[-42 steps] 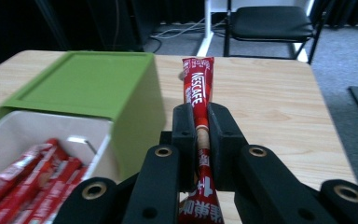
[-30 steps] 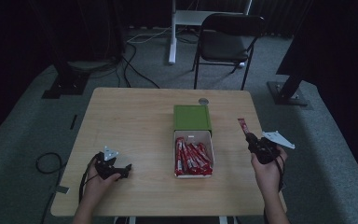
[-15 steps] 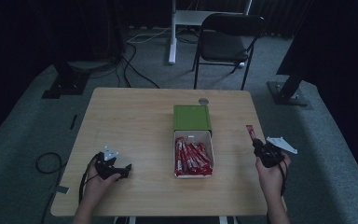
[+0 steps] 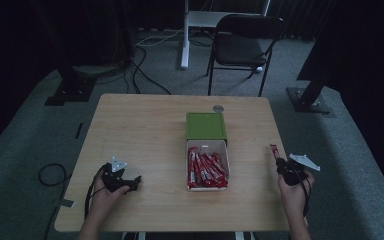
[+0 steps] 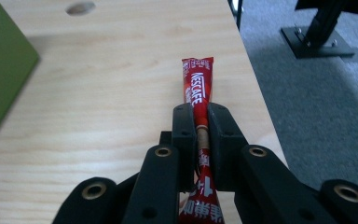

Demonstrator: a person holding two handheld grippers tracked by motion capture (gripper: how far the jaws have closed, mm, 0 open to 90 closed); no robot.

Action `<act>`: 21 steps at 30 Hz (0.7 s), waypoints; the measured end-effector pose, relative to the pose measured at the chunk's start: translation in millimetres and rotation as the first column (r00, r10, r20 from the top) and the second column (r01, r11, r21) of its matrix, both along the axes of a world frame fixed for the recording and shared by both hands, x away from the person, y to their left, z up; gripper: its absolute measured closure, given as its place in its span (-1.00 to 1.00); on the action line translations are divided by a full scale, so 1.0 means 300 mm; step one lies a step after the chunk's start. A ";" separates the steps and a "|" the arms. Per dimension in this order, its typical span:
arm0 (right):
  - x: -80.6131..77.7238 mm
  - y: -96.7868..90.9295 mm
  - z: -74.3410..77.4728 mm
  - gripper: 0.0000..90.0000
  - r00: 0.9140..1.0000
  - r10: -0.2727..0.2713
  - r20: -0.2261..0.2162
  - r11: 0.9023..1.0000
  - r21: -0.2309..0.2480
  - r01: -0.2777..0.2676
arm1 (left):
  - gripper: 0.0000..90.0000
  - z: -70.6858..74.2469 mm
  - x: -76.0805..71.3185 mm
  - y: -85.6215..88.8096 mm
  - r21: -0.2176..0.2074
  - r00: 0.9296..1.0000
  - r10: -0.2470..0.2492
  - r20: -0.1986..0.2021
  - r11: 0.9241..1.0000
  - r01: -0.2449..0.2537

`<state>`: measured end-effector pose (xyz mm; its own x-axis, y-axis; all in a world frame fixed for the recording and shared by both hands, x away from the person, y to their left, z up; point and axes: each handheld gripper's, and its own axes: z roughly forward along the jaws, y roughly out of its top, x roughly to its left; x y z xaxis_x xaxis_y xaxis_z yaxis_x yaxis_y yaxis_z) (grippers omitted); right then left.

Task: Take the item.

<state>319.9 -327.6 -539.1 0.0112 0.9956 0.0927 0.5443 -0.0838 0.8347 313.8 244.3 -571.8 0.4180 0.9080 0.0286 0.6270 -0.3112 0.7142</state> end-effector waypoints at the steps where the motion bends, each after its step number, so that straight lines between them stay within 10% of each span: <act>1: 0.000 -0.005 -0.008 0.82 1.000 -0.005 -0.005 1.000 0.008 0.005 | -0.82 0.000 0.000 0.000 0.000 1.000 0.000 0.000 1.000 0.000; 21: 0.014 -0.014 -0.078 0.82 0.995 -0.024 -0.097 1.000 0.010 0.025 | -0.82 0.000 0.000 0.000 0.002 1.000 -0.001 -0.001 1.000 0.001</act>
